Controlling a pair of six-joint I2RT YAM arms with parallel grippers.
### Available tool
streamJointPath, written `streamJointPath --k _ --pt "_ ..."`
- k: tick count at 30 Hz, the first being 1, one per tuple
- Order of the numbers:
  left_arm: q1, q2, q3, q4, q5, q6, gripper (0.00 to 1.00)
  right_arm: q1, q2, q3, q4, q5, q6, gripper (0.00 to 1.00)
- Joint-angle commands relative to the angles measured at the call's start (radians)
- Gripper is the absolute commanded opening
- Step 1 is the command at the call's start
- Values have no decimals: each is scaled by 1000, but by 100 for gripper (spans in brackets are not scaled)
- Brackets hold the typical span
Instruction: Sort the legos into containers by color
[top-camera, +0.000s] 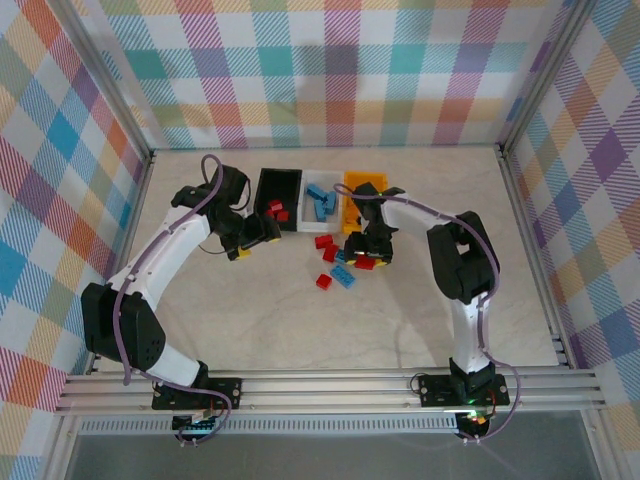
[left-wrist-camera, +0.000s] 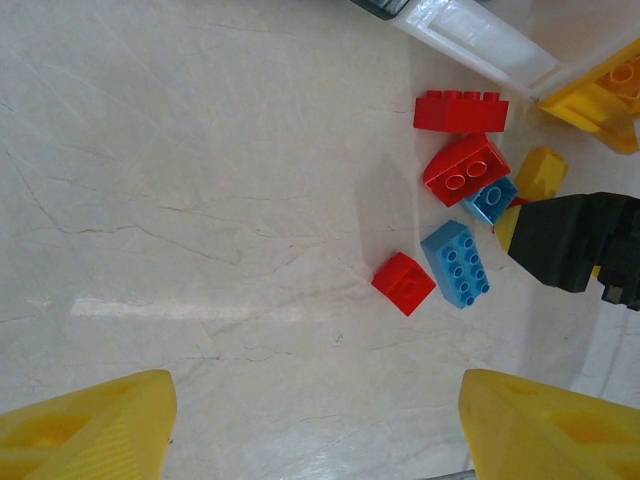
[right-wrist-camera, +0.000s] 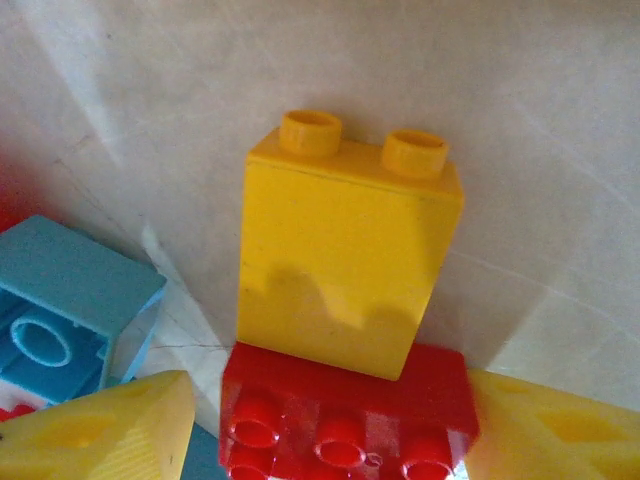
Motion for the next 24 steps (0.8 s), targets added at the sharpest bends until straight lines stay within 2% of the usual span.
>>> streamJointPath --k 1,9,17,21,24 --pt "16 -19 -6 6 19 -6 75 9 36 9 -7 57 18 66" --pt "21 -24 -20 4 22 2 75 8 29 28 -6 59 16 47" --pt "23 -38 -42 24 37 -1 76 9 -113 -9 -54 75 29 43" --pt "30 -56 -58 27 38 -1 76 18 -186 6 -43 -14 68 44" --pt "42 -92 -84 23 32 -4 76 39 -171 83 -8 -120 95 44"
